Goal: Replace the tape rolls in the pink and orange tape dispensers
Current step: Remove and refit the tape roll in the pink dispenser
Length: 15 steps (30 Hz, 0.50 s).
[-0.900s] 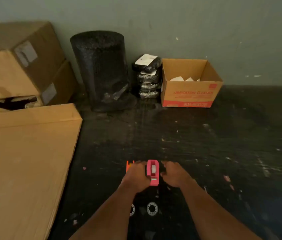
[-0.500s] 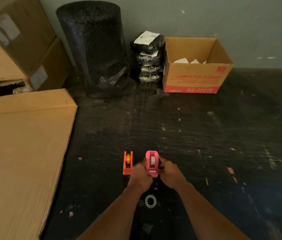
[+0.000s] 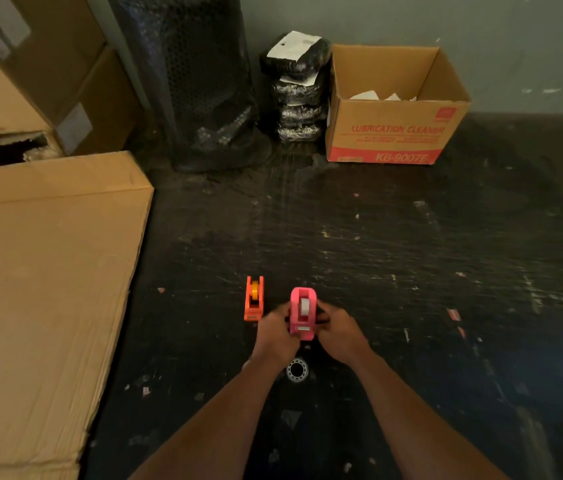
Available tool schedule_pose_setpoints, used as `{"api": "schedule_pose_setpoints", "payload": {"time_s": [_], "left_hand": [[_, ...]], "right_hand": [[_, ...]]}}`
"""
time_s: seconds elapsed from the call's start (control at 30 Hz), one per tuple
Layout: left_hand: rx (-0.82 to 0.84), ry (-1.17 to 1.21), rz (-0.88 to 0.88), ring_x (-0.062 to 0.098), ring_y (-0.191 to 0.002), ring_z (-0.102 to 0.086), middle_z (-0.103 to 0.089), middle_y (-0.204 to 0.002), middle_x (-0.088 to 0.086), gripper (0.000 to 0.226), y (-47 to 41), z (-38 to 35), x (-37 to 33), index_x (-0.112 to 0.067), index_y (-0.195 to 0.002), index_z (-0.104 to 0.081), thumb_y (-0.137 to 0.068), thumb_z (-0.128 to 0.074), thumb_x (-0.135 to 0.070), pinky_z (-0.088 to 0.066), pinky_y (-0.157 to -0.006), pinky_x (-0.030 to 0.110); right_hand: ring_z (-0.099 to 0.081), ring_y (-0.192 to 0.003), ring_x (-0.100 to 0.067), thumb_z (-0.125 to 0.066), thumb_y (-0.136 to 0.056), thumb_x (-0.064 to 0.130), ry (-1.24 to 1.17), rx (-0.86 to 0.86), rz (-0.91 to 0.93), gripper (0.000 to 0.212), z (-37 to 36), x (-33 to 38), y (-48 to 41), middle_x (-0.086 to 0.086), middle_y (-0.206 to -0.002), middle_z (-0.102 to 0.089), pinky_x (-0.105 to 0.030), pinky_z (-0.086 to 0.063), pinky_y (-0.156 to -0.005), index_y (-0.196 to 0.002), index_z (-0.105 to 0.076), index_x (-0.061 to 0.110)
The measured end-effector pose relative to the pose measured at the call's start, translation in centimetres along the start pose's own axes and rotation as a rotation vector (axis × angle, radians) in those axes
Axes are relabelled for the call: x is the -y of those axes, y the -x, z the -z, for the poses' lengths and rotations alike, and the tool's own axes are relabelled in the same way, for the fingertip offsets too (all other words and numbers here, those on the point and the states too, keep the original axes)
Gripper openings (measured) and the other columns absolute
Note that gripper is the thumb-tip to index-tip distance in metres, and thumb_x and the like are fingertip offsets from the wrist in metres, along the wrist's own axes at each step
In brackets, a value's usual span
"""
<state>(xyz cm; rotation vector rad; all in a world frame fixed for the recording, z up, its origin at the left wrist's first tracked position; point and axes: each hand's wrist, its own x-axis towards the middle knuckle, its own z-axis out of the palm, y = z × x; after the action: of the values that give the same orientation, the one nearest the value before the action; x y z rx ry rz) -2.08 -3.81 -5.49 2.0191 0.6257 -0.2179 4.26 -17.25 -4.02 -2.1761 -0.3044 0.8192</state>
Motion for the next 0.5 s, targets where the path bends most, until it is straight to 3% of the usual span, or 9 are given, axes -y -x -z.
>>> {"api": "schedule_pose_setpoints", "payload": {"time_s": [0.27, 0.33, 0.4, 0.5], "left_hand": [[-0.012, 0.0, 0.02, 0.011, -0.118, -0.067, -0.072, -0.126, 0.0, 0.052, 0.2, 0.2, -0.2, -0.017, -0.138, -0.06, -0.09, -0.074, -0.003, -0.054, -0.104, 0.03], [-0.024, -0.007, 0.0, 0.007, -0.117, -0.065, -0.072, -0.127, -0.002, 0.054, 0.3, 0.1, -0.1, -0.018, -0.139, -0.059, -0.09, -0.074, -0.003, -0.053, -0.106, 0.031], [-0.033, -0.009, -0.022, 0.002, -0.112, -0.062, -0.072, -0.127, -0.001, 0.054, 0.3, 0.1, -0.1, -0.017, -0.141, -0.058, -0.091, -0.073, -0.003, -0.053, -0.106, 0.031], [-0.029, -0.015, -0.019, 0.002, -0.111, -0.06, -0.07, -0.131, 0.002, 0.056, 0.3, 0.2, -0.3, -0.015, -0.145, -0.055, -0.093, -0.07, 0.0, -0.049, -0.091, 0.014]], "right_hand": [[-0.066, -0.097, -0.001, -0.063, -0.097, 0.011, 0.043, 0.02, -0.028, 0.028, 0.3, 0.0, -0.8, 0.008, -0.106, -0.073, -0.039, -0.054, -0.101, -0.121, -0.071, 0.023], [-0.068, -0.107, -0.008, -0.064, -0.097, 0.015, 0.028, 0.007, -0.023, 0.033, 0.3, 0.2, -0.9, 0.005, -0.116, -0.073, -0.036, -0.052, -0.104, -0.129, -0.066, 0.024], [-0.064, -0.124, -0.016, -0.065, -0.098, 0.02, 0.033, -0.032, 0.0, 0.05, 0.1, 0.4, -0.9, 0.001, -0.132, -0.069, -0.035, -0.047, -0.108, -0.147, -0.052, 0.024], [-0.054, -0.136, -0.021, -0.06, -0.102, 0.023, 0.163, -0.08, 0.042, 0.06, -0.3, 0.5, -1.5, -0.004, -0.148, -0.055, -0.04, -0.044, -0.115, -0.158, -0.038, 0.026]]}}
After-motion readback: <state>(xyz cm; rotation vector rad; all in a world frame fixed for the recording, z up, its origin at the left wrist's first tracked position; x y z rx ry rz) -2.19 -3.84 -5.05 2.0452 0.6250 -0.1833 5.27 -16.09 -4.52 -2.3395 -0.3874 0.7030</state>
